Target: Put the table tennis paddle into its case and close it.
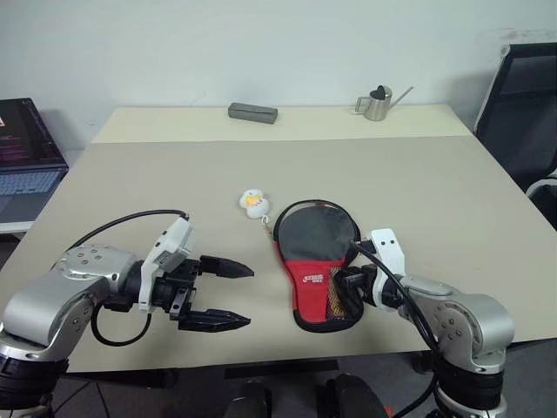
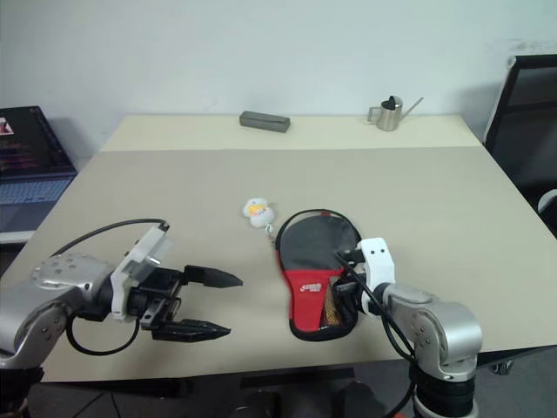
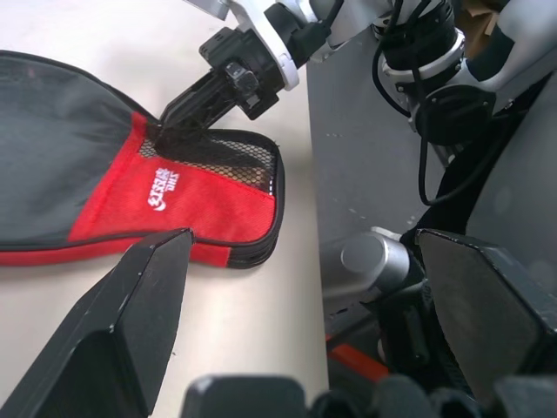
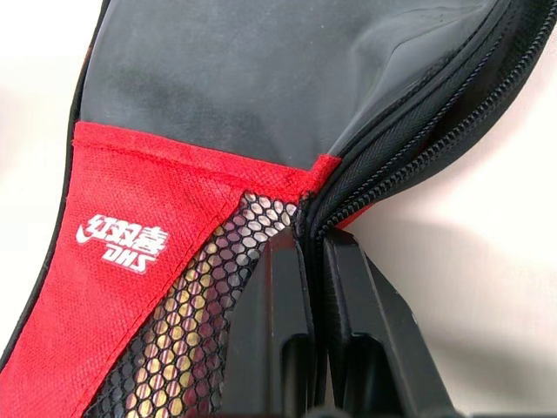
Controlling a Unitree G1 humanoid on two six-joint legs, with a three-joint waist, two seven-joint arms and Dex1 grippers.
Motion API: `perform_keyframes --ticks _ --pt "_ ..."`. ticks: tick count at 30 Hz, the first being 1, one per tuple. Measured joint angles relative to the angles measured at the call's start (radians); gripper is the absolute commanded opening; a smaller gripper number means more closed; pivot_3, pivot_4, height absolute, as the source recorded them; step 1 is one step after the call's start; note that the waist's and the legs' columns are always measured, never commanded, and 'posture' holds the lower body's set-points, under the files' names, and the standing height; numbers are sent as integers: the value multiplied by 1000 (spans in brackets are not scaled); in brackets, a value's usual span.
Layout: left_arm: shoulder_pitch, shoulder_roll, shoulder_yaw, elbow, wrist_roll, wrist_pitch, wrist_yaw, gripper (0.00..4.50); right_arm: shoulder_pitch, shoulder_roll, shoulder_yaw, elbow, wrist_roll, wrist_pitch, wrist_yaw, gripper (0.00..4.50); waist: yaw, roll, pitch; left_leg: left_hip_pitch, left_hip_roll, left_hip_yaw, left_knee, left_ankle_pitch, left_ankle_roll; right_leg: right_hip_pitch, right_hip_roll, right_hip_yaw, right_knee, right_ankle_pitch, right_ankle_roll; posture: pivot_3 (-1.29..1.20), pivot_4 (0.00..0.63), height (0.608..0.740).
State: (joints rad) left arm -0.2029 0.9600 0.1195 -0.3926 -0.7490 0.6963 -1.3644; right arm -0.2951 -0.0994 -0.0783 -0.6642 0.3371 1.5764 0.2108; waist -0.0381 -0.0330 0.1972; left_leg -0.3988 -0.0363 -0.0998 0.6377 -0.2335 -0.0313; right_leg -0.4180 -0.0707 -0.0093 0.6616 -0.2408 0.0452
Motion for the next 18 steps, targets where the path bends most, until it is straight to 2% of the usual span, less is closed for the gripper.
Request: perform_keyframes --ticks 10,18 --pt "10 9 -10 -13 -22 16 -5 4500 113 11 -11 -104 55 -1 -44 7 6 0 -1 1 0 0 -5 0 0 0 0 -1 -2 -1 -2 0 150 740" --pt "10 9 -17 -14 -23 15 -14 4500 127 -20 -19 -115 117 0 -63 7 6 0 -2 2 0 0 -7 0 0 0 0 0 -3 -1 -2 0 150 740"
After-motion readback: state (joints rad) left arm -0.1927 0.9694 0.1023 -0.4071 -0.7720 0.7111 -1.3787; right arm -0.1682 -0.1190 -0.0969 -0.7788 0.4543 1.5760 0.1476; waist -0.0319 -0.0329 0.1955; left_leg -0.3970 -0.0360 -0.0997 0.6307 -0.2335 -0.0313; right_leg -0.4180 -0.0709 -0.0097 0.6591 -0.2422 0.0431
